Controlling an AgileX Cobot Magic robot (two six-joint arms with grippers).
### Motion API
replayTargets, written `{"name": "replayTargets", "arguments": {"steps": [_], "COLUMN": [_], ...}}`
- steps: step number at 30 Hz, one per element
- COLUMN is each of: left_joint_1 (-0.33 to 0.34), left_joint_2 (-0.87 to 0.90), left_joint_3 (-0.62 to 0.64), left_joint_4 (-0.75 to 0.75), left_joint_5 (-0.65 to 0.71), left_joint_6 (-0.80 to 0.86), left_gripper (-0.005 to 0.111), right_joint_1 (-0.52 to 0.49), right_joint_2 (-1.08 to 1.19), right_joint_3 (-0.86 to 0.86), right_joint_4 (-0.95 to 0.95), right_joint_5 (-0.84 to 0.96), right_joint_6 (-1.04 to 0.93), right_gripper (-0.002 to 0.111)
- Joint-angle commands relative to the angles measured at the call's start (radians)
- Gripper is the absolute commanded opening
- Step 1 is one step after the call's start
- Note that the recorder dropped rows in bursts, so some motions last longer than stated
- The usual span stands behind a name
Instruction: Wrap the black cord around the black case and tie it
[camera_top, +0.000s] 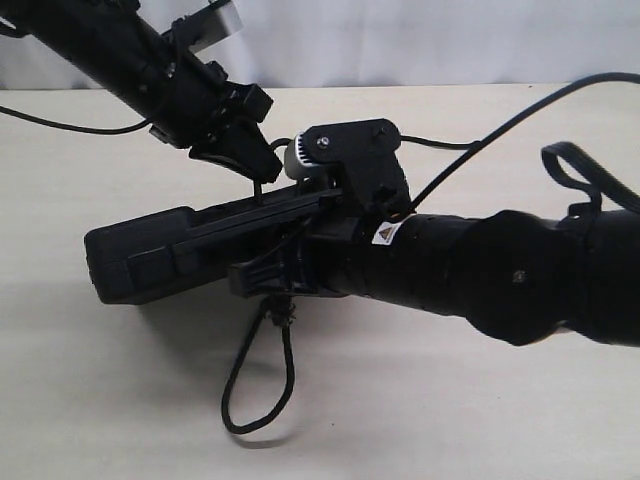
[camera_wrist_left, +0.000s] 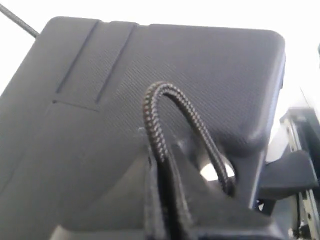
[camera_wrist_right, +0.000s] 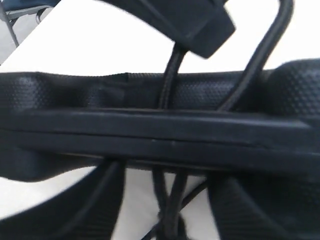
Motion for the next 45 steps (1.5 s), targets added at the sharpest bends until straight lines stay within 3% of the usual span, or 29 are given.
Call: {"name": "replayTargets", "arguments": {"steps": [1,6,18,27,33,36,38,41,45], "left_joint_1": [0.001,0.001,0.001,0.001,0.001,0.001,0.001,0.001,0.001], "left_joint_2": [-0.001,-0.001,-0.001,-0.001,-0.001,-0.001,-0.001,-0.001,-0.001], "left_joint_3": [-0.007,-0.007,-0.007,-0.007,-0.007,-0.007,-0.007,-0.007,-0.007], "left_joint_4": [-0.019,-0.019,-0.026,-0.08,-0.127,-0.121,-0.121,-0.129,-0.147], "left_joint_5": [-0.019,-0.019,-0.039,-0.06,-0.062,-0.064,-0.069,-0.094,-0.137], "left_joint_6": [0.006,0.006,0.006,0.037,0.115,0.115,0.115,0.111,0.111], "left_gripper": [0.0,0.0,0.0,0.0,0.0,0.0,0.0,0.0,0.0], "right_joint_1": [-0.003,-0.041,-0.345,-0.354,-0.356,-0.39,-0.427,-0.449,-0.405], "right_joint_2": [-0.045,-0.117,-0.261,-0.261,-0.233,-0.235,-0.226,-0.191,-0.133], "right_joint_3": [-0.007,-0.007,-0.005,-0.003,-0.005,-0.045,-0.078,-0.128,-0.154], "right_joint_4": [-0.006,-0.036,-0.086,-0.114,-0.116,-0.116,-0.116,-0.166,-0.167], "right_joint_5": [0.118,0.253,0.498,0.451,0.447,0.448,0.478,0.632,0.716], "right_joint_6": [0.009,-0.005,-0.005,-0.046,-0.297,-0.171,-0.076,-0.096,-0.187], "right_gripper": [0.067,0.067,0.067,0.067,0.067,0.067,0.067,0.067,0.066]}}
